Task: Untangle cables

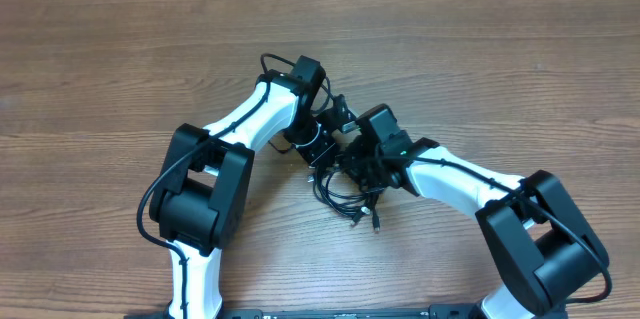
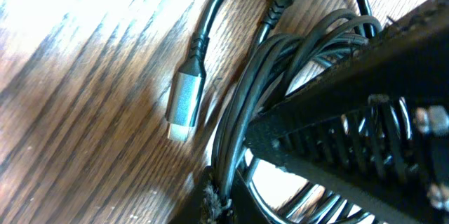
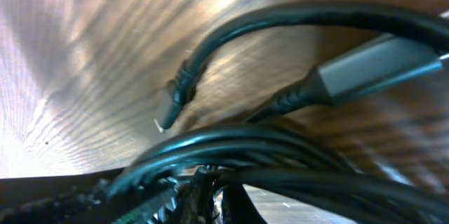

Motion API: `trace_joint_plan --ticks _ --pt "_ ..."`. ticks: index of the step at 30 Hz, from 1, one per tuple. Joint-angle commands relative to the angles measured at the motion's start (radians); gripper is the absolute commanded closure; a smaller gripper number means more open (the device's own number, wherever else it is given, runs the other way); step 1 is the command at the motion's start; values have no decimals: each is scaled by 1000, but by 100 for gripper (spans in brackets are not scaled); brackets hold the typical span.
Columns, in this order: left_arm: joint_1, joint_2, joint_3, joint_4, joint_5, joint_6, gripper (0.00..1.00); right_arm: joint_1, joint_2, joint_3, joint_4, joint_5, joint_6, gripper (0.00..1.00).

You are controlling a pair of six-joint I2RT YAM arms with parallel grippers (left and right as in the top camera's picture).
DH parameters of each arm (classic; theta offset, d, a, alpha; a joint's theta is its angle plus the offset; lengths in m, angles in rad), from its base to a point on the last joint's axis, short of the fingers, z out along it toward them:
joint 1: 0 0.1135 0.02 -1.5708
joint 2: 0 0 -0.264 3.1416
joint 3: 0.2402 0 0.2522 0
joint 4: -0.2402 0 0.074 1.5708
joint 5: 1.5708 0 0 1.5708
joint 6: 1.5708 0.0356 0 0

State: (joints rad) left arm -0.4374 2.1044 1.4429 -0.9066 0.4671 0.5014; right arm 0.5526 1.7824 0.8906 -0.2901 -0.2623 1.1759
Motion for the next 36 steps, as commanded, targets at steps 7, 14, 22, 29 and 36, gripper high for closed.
trace_joint_plan --ticks 7,14,22,29,36 --pt "-6 8 15 23 -7 -39 96 -38 9 -5 -105 -90 -90 96" --pt "-6 9 13 21 -7 -38 96 -63 9 -5 -32 -148 -137 87" --pt "-6 9 13 21 -7 -38 96 -48 9 -5 -24 -34 -125 75" --pt "-6 9 13 21 -6 -38 96 -16 10 -5 1 26 -95 75" --pt "-6 9 13 22 -7 -38 96 15 9 -5 1 43 -77 96"
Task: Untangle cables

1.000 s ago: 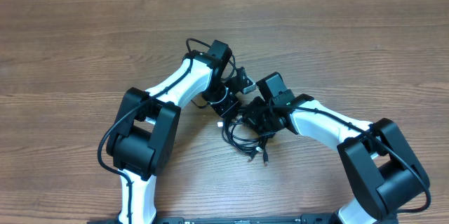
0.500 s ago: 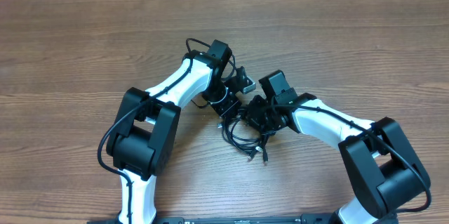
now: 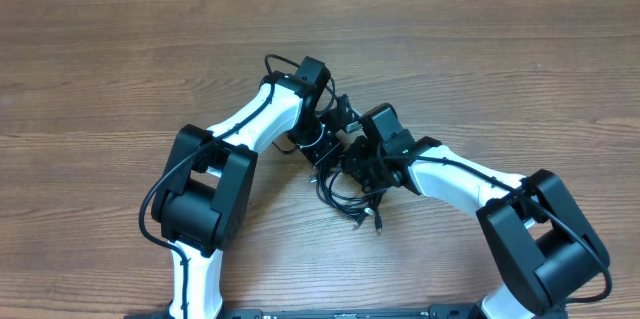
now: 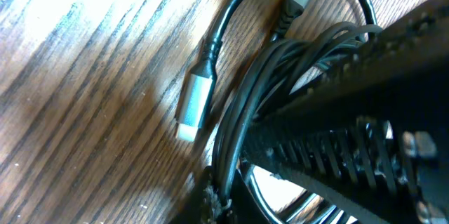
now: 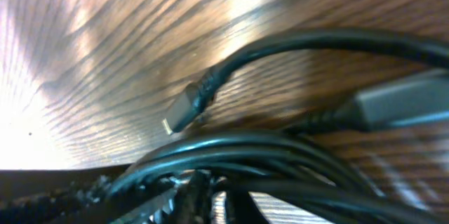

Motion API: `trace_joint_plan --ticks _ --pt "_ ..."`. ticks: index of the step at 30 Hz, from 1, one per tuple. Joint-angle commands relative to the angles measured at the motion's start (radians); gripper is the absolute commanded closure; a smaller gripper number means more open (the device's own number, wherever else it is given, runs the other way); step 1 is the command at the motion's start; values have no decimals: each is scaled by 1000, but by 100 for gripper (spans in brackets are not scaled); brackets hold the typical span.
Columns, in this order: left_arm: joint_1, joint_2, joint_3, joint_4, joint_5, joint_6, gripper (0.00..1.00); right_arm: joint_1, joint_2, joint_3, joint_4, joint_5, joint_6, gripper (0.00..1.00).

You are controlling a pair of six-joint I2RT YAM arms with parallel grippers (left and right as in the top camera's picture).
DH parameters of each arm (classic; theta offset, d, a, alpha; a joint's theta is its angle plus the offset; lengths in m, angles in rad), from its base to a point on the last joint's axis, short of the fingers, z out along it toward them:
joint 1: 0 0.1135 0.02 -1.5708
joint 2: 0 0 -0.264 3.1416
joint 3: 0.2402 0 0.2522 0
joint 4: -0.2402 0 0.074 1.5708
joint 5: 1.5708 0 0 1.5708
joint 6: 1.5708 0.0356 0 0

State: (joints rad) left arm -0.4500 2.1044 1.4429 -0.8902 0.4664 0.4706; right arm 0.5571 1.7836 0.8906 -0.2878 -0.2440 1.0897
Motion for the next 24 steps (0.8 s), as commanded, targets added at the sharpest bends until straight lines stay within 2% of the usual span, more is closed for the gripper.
trace_joint_plan --ticks 1,9,14,21,24 --pt "6 9 13 6 -6 -7 96 10 5 -5 -1 2 9 96" --pt "10 8 19 3 -6 -7 96 -97 -144 -5 -13 -222 -170 96" --pt "23 8 30 -14 0 -7 96 -143 -230 -5 -63 -229 -172 96" --pt "25 8 30 -19 25 -7 96 -173 -240 -5 -74 -177 -171 96" --pt "24 8 30 -18 24 -7 96 -153 -238 -5 -86 -176 -171 84"
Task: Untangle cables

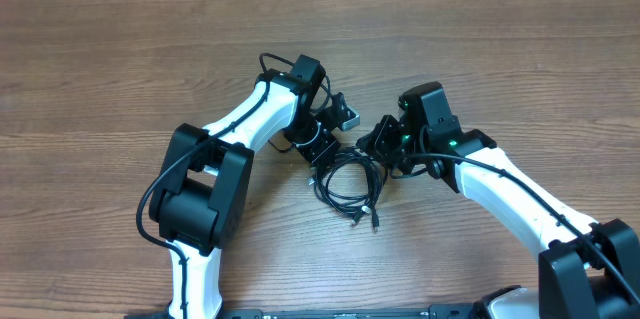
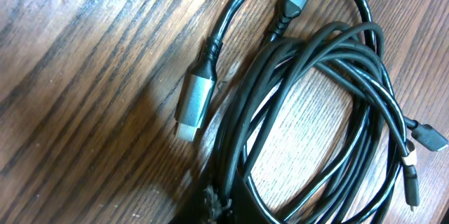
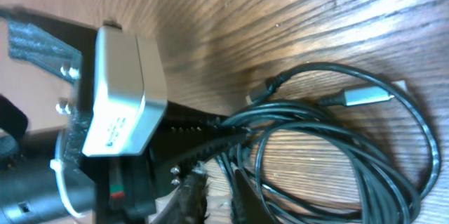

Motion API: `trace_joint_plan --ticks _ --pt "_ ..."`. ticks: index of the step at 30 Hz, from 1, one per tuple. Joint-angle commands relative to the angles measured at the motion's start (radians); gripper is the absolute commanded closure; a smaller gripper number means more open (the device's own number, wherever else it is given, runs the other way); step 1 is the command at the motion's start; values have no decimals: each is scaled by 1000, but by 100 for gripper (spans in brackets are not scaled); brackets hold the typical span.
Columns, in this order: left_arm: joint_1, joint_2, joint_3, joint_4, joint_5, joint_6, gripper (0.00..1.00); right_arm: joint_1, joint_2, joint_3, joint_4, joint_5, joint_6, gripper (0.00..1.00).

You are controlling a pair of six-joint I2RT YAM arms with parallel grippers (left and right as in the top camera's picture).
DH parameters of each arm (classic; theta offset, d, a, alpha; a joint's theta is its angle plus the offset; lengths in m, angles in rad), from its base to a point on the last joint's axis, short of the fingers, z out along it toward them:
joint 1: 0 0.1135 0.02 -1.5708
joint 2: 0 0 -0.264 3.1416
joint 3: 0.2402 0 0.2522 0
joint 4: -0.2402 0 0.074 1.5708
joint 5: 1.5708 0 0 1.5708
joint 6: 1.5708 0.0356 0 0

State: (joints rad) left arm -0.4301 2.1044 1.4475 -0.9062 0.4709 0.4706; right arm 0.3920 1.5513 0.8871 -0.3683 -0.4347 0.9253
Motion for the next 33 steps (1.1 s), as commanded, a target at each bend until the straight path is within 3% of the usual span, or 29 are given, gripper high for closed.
trace_joint_plan --ticks 1,12,18,33 --pt "4 8 26 -2 20 -7 96 18 -3 -2 -5 15 -6 82" --pt "5 8 26 5 8 -17 96 160 29 -4 -12 244 157 75" --pt "4 8 26 49 -63 -158 96 238 55 -4 -11 402 228 75" --pt "-8 8 25 47 -63 -157 96 248 185 -4 129 438 238 76"
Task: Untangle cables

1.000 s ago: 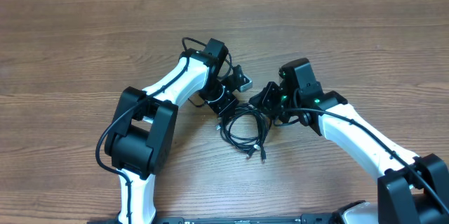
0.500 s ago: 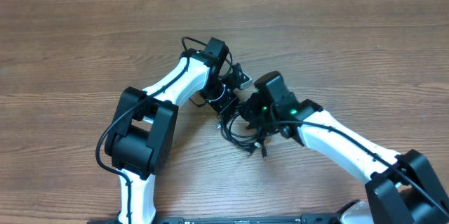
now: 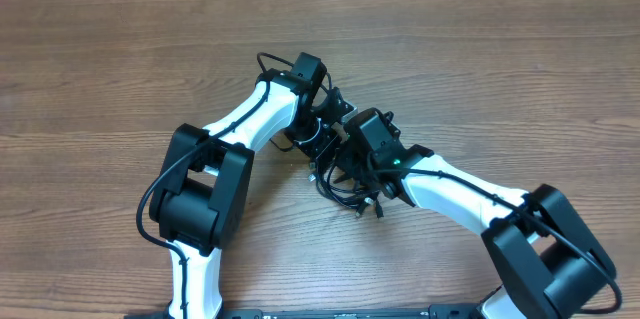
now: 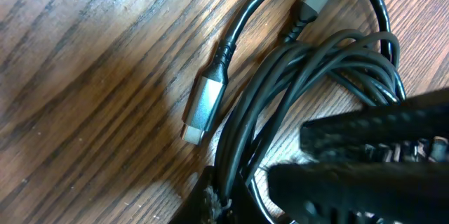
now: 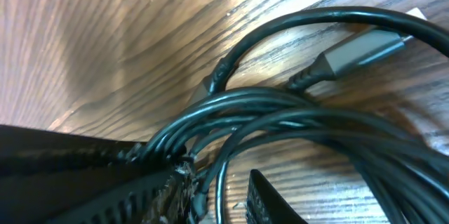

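Note:
A coil of black cables (image 3: 352,189) lies on the wooden table between the arms. In the left wrist view the bundle (image 4: 280,90) shows a silver plug (image 4: 202,109) beside it and a grey plug at the top. My left gripper (image 4: 219,201) is shut on several strands at the coil's edge. My right gripper (image 5: 224,190) stands open with a strand or two running between its fingers, right beside the left one. A grey plug (image 5: 358,47) lies beyond it. Both grippers (image 3: 320,147) (image 3: 340,171) meet at the coil's upper left.
Bare wood-grain table (image 3: 520,49) surrounds the coil on all sides. The left arm's ribbed finger (image 5: 70,171) crowds the right wrist view, and the right gripper's black body (image 4: 365,161) covers the lower right of the left wrist view.
My right gripper stood off to the right of the coil; now it is back at the coil, open around strands next to the left gripper. The left gripper keeps its hold.
At first both grippers were together at the coil, the left shut on strands, the right's fingers close on the bundle, and this held a moment later. Then the right gripper was away to the right. Now it is back at the coil, jaws wider.

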Motion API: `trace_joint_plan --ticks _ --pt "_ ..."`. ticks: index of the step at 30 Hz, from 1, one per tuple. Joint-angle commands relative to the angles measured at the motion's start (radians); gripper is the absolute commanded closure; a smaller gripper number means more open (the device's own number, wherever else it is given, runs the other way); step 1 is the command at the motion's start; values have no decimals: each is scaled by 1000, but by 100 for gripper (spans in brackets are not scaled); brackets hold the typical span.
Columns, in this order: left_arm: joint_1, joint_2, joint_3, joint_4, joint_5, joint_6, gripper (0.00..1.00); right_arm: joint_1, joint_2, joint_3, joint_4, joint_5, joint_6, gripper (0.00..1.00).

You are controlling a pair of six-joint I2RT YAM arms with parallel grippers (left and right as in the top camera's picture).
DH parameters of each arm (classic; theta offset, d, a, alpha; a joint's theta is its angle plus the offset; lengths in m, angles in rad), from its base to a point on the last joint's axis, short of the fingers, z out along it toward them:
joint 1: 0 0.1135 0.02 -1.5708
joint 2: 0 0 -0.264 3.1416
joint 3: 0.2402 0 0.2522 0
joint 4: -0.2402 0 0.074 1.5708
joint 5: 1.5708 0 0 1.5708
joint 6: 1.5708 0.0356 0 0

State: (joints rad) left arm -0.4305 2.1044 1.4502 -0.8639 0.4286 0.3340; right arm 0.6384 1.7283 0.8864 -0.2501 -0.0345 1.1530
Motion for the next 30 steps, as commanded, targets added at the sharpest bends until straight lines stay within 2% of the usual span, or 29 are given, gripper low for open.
trace_joint_plan --ticks 1,6,21,25,30 --pt "-10 8 23 5 -20 -20 96 2 8 -3 11 44 10 78" --pt "-11 8 23 5 -20 -21 96 3 12 -3 11 61 11 83" --pt "-11 8 23 5 -21 -21 96 3 75 -3 59 61 10 81" --pt "-11 8 23 5 -21 -20 96 3 83 -3 57 113 11 78" --pt "-11 8 23 4 -21 -21 96 3 101 -3 61 111 11 84"
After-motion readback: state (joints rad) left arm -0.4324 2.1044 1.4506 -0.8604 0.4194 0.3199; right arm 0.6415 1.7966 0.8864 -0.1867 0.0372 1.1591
